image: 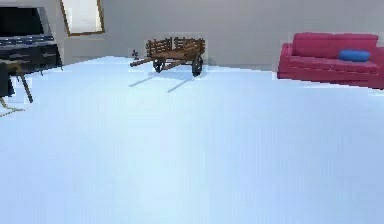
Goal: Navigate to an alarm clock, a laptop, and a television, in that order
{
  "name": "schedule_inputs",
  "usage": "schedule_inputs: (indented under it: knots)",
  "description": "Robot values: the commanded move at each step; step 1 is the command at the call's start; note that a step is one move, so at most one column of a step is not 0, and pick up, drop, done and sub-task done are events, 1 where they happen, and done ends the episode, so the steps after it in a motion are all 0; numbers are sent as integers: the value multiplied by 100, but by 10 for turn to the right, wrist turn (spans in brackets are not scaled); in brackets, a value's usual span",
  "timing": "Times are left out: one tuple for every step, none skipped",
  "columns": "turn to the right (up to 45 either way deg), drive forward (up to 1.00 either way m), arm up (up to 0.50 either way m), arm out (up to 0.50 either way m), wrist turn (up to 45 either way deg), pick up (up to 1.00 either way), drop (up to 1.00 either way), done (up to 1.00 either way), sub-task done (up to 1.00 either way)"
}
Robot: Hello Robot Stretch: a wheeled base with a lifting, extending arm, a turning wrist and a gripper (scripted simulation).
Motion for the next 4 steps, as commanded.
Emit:
schedule_inputs:
  knots:
    - [90, 0, 0, 0, 0, 0, 0, 0, 0]
    - [0, 40, 0, 0, 0, 0, 0, 0, 0]
    - [-450, 0, 0, 0, 0, 0, 0, 0, 0]
    - [0, 100, 0, 0, 0, 0, 0, 0, 0]
